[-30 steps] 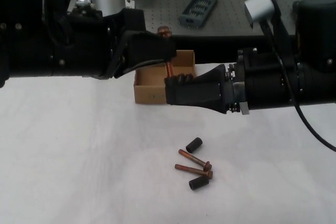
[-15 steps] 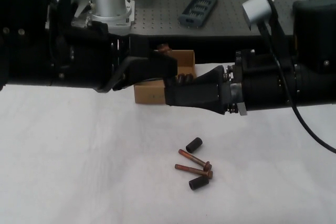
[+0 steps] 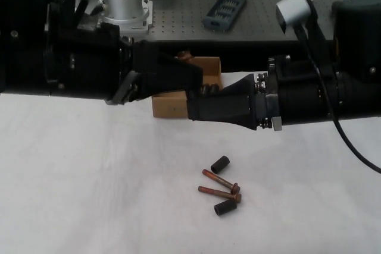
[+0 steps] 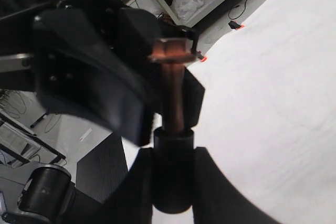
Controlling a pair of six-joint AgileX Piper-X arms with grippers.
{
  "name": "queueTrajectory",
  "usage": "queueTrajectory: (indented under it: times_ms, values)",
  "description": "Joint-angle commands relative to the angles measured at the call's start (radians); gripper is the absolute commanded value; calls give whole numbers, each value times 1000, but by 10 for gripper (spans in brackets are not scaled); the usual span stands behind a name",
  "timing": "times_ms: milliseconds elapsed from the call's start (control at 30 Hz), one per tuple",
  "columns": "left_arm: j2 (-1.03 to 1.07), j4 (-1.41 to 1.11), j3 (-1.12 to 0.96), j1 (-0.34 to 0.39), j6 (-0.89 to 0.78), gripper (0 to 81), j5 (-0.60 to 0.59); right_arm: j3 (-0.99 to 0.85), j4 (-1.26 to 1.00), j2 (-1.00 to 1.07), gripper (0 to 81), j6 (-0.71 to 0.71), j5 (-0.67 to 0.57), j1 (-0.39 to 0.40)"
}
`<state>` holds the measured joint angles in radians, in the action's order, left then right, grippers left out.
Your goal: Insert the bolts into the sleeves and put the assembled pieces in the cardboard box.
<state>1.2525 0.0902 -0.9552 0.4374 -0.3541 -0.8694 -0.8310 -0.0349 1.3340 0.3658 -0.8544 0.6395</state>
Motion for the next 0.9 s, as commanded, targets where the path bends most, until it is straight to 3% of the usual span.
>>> queueTrajectory:
  times_ms: [0,67,433,867]
  values:
    - [-4,-31,4,6,-10,467,-69,-10,-38,-11,28,8,29,-11]
    - [-4,-71,4,6,-62,531,-66,-10,-38,-11,28,8,29,-11]
    - [-4,-194,2,6,-140,503,21,-10,-35,-11,28,8,-2,-11]
    - [-4,-9,2,6,-78,502,73,-10,-44,-11,28,8,-2,-11]
